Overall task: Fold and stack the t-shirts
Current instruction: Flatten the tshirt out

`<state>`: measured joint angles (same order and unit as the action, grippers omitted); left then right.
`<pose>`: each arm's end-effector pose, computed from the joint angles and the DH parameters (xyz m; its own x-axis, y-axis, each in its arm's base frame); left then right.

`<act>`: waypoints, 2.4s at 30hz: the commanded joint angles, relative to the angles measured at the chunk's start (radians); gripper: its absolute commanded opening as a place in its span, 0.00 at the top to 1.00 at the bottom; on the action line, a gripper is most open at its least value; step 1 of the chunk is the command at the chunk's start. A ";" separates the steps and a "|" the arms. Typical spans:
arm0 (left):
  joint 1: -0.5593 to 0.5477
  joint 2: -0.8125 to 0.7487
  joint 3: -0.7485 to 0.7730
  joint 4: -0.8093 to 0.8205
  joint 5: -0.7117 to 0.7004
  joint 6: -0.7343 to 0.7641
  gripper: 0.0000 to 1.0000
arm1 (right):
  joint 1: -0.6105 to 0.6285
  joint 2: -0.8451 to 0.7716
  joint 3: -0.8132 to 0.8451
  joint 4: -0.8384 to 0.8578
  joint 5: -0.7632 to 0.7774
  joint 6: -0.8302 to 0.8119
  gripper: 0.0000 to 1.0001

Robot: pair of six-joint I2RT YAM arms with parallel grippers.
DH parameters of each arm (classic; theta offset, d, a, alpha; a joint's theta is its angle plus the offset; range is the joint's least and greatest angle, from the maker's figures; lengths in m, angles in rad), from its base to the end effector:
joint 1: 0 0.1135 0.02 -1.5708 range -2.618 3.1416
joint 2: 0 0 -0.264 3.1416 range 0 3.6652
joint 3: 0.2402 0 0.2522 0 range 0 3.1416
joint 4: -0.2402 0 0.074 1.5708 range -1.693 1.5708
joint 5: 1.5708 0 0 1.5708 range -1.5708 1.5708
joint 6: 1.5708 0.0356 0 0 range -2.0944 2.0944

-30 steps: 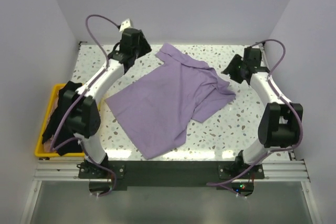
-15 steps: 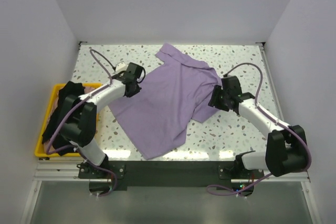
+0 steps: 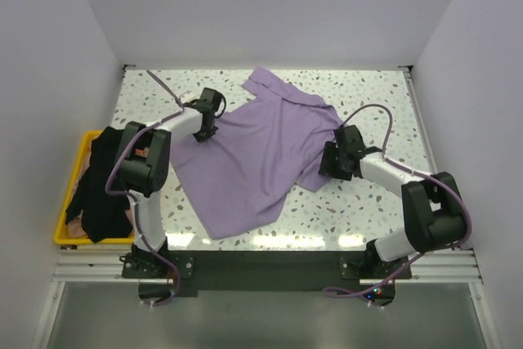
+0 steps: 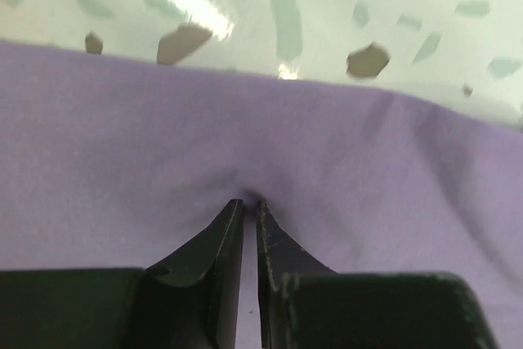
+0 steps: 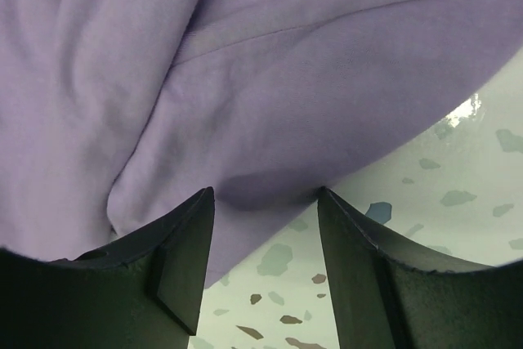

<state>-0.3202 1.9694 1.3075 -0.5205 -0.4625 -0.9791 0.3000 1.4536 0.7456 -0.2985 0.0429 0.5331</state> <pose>0.3777 -0.1085 0.1556 -0.5907 -0.5867 -0.5540 -0.6615 0.7453 -0.0840 0.2611 0.0792 0.1694 -0.8341 0.2735 -0.4790 0.1748 0.9547 0.2406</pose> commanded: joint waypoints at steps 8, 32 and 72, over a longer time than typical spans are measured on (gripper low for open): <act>0.102 0.318 0.401 -0.032 -0.016 0.138 0.85 | 0.008 0.163 0.082 0.062 -0.001 -0.019 0.58; 0.222 0.560 0.838 0.235 0.323 0.422 0.65 | -0.154 -0.248 0.146 -0.406 0.083 -0.128 1.00; 0.233 -1.030 -0.269 -0.036 0.196 0.335 0.27 | 0.847 0.536 0.635 0.213 0.152 -0.591 0.43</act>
<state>-0.0944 0.9676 0.9993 -0.5007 -0.2237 -0.6857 1.1454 1.9598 1.3151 -0.1402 0.1734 0.0105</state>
